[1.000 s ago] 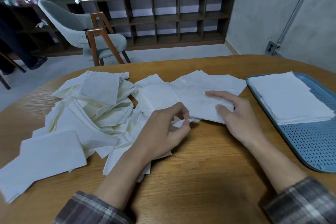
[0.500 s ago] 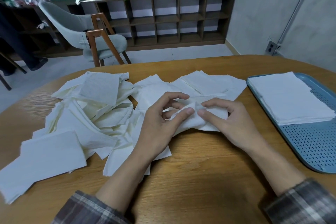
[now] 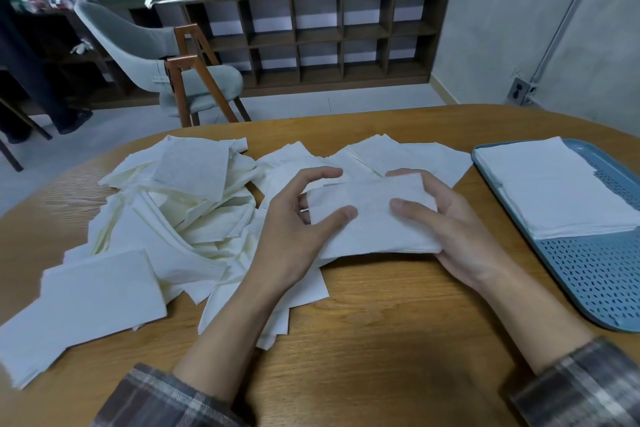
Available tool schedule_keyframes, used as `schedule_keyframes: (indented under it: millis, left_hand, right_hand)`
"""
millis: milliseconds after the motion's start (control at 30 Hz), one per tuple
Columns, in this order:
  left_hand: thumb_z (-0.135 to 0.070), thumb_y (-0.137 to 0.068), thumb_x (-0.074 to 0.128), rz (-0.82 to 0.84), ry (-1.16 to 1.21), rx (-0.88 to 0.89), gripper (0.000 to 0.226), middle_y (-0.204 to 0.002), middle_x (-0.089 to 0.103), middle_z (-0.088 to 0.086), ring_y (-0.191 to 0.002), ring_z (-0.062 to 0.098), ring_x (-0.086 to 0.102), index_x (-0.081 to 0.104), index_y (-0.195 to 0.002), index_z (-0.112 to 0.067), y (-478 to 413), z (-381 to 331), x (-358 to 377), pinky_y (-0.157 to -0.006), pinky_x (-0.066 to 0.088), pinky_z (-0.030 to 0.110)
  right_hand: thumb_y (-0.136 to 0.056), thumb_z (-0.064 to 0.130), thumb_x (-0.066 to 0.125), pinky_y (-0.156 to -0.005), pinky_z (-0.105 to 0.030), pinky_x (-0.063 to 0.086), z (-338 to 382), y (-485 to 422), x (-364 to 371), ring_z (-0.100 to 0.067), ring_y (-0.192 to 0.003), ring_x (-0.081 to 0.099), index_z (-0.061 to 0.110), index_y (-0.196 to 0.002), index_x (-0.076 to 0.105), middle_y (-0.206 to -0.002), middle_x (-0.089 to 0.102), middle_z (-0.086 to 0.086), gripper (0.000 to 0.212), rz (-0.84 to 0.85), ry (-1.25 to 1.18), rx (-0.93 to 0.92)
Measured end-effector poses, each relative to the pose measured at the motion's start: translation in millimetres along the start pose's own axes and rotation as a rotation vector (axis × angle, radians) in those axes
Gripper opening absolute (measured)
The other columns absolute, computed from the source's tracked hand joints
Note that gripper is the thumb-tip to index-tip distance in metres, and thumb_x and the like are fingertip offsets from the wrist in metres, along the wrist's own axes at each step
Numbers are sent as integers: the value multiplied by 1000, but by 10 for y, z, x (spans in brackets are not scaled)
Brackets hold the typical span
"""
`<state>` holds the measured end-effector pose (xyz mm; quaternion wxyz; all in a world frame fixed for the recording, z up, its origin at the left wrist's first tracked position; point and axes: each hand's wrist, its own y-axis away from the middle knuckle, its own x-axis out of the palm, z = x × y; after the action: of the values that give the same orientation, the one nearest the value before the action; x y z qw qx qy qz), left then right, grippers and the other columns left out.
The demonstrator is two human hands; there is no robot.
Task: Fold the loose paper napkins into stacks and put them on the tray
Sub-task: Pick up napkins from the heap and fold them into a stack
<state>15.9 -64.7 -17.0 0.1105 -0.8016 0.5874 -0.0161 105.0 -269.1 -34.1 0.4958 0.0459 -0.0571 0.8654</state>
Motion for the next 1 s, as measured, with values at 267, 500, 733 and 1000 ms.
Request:
schedule_keyframes:
  millis: [267,500,733,1000]
  left_hand:
    - [-14,-88,85,39,-19,-22,37,-105,78,-4,-94,14,76,72,-119,-29,6,81,27,-71,58,24]
    - [-31,-89,84,-52,-208,57,36,-124,66,-19,-115,1,63,70,-121,-38,-23,158,21,-88,53,21]
    - [-26,-98,74,56,27,-102,31,-96,78,-11,-90,6,75,67,-128,-34,0,26,7,-75,58,20]
    - [-12,-99,73,24,29,-54,39,-110,79,-4,-94,18,79,63,-131,-31,-34,113,-24,-81,63,35]
  right_hand:
    - [-95,24,75,-110,-36,51,23,24,53,0,-128,58,55,-141,51,-140,57,29,60,3,251,-41]
    - [-99,19,73,-113,-50,49,21,21,41,-13,-138,54,58,-144,45,-155,47,19,66,-30,278,-111]
    - [-96,17,77,-104,-52,54,-16,-14,-13,-31,-134,58,51,-140,48,-153,51,3,63,-23,126,-130]
    - [-90,26,76,-103,-37,48,32,-4,-45,-22,-134,59,30,-125,73,-138,66,5,35,116,35,-59]
